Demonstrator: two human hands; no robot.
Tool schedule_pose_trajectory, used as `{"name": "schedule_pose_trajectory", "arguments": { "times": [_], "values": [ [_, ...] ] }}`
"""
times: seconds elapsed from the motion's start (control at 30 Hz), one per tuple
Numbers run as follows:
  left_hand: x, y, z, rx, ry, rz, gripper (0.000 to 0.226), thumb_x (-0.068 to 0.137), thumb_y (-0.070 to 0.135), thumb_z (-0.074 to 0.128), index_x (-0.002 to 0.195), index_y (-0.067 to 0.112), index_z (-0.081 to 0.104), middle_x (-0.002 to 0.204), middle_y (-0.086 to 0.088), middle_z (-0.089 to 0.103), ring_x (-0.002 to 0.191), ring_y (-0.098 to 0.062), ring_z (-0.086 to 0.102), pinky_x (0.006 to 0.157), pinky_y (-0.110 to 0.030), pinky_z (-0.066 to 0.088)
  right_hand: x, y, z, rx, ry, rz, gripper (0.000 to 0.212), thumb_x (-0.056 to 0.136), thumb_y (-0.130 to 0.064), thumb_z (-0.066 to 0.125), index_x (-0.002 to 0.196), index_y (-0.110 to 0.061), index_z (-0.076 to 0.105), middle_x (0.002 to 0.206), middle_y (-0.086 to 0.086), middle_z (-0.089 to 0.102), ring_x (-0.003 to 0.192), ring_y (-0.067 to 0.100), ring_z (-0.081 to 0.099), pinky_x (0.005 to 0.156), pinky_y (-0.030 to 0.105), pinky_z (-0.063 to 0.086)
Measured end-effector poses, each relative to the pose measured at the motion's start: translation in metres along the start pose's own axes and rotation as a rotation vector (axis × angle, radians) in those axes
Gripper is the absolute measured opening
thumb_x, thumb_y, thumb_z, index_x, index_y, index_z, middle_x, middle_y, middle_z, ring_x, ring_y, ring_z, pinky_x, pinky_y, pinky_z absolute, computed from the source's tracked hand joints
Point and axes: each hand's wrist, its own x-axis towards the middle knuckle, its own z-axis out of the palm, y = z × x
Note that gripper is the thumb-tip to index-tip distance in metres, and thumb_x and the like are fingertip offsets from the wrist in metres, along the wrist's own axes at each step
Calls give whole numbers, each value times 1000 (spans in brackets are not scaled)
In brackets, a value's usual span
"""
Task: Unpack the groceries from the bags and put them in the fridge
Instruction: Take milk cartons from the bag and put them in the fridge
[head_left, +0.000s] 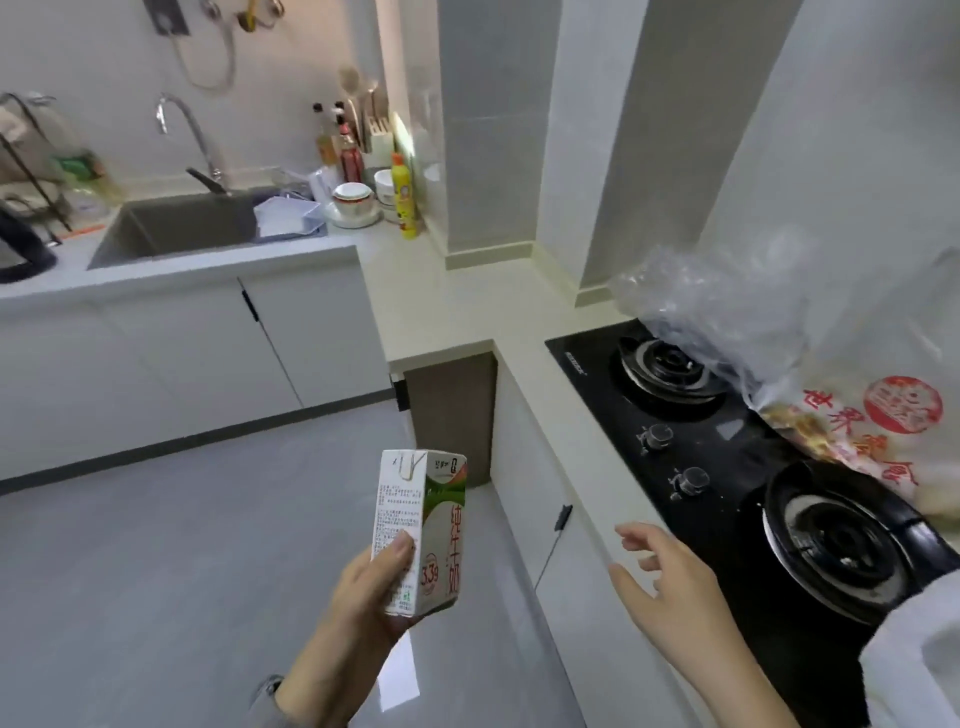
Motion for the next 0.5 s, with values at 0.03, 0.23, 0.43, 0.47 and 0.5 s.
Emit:
{"name": "schedule_pose_trajectory", "arguments": {
  "times": [0.03, 0.23, 0.43, 0.47, 0.5],
  "values": [
    [-8, 3, -19, -27, 44, 23, 85, 26, 54, 90, 100, 16, 70, 101, -13, 73, 90, -26, 71, 72, -41, 60, 2, -10, 13, -37, -26, -30, 31, 90, -26, 61, 119, -34, 53, 112, -18, 55, 101, 5, 53, 85, 22, 44],
    [-68, 13, -111, -158, 299, 157, 61, 50, 41, 78, 104, 14, 68, 100, -15, 73, 91, -27, 70, 67, -37, 60, 14, -81, 94, -148, -222, -263, 28, 92, -28, 58, 120, -31, 54, 109, -16, 55, 98, 4, 51, 79, 17, 39],
    [-144, 10, -149, -355, 470, 263, 84, 4, 38, 95, 79, 7, 76, 88, -24, 72, 74, -36, 71, 57, -45, 60, 12, -174, 169, -276, -527, -583, 20, 92, -33, 56, 110, -41, 51, 105, -20, 58, 94, 0, 53, 76, 12, 38],
    [-156, 9, -153, -386, 502, 287, 87, -1, 37, 94, 76, 3, 75, 85, -27, 71, 69, -37, 71, 55, -46, 59, 10, -190, 182, -303, -575, -645, 20, 92, -35, 56, 110, -42, 51, 105, -21, 57, 94, 0, 53, 76, 12, 39],
    [-168, 6, -156, -409, 541, 307, 91, -5, 35, 94, 78, 1, 74, 83, -29, 70, 67, -39, 70, 53, -47, 58, 7, -205, 193, -327, -624, -703, 21, 92, -37, 55, 112, -43, 51, 106, -21, 57, 95, -1, 53, 76, 12, 39]
  ]
}}
